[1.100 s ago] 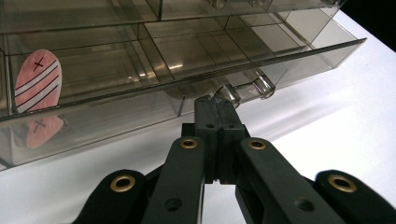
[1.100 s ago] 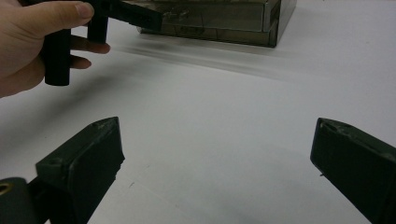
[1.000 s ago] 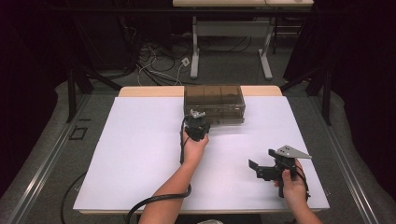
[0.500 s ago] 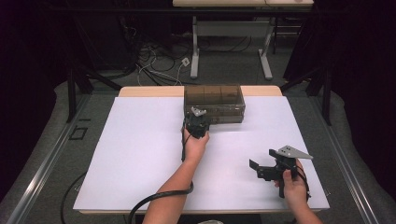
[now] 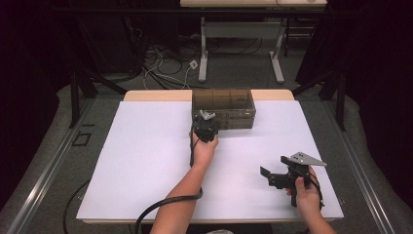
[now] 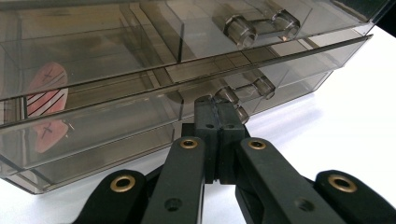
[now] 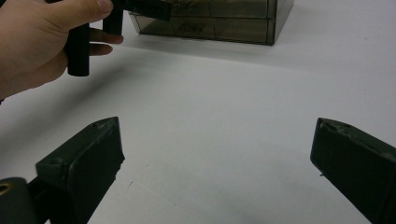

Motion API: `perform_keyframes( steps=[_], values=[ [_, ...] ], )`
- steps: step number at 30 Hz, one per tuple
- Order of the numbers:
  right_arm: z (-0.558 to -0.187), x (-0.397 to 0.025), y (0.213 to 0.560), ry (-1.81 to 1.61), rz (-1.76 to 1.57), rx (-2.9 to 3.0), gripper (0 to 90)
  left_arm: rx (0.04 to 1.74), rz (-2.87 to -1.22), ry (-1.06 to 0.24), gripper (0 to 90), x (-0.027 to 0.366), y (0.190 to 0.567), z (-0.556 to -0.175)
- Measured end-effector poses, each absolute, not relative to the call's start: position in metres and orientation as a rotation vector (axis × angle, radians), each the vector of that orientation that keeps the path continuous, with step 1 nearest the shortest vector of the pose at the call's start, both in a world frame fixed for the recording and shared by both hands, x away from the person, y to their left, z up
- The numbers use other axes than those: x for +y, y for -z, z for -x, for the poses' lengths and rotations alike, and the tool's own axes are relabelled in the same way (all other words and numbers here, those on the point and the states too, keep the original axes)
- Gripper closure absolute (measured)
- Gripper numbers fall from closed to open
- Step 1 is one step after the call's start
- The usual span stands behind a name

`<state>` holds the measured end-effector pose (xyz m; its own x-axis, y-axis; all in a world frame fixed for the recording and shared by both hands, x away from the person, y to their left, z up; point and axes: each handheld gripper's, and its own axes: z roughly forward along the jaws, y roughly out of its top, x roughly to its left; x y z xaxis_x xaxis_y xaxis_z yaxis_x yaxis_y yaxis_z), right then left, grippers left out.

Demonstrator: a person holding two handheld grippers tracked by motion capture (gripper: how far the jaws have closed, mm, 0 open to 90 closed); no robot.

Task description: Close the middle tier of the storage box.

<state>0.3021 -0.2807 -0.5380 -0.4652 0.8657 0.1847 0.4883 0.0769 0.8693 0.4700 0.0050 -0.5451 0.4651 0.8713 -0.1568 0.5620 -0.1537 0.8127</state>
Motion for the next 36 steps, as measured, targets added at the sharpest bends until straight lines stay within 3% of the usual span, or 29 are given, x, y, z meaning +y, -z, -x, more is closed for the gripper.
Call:
perform_keyframes(
  steps=[27, 30, 36],
  values=[
    [-0.301, -0.28, 0.538, -1.363, -1.333, 1.974, 2.4, 1.208, -1.832, -0.439, 89.9, 0.005, 0.542, -0.475],
    [-0.302, -0.281, 0.539, -1.361, -1.334, 1.973, 2.4, 1.193, -1.836, -0.438, 87.5, 0.006, 0.54, -0.472],
    [-0.302, -0.281, 0.539, -1.357, -1.336, 1.972, 2.3, 1.177, -1.82, -0.416, 71.3, 0.012, 0.534, -0.462]
  ],
)
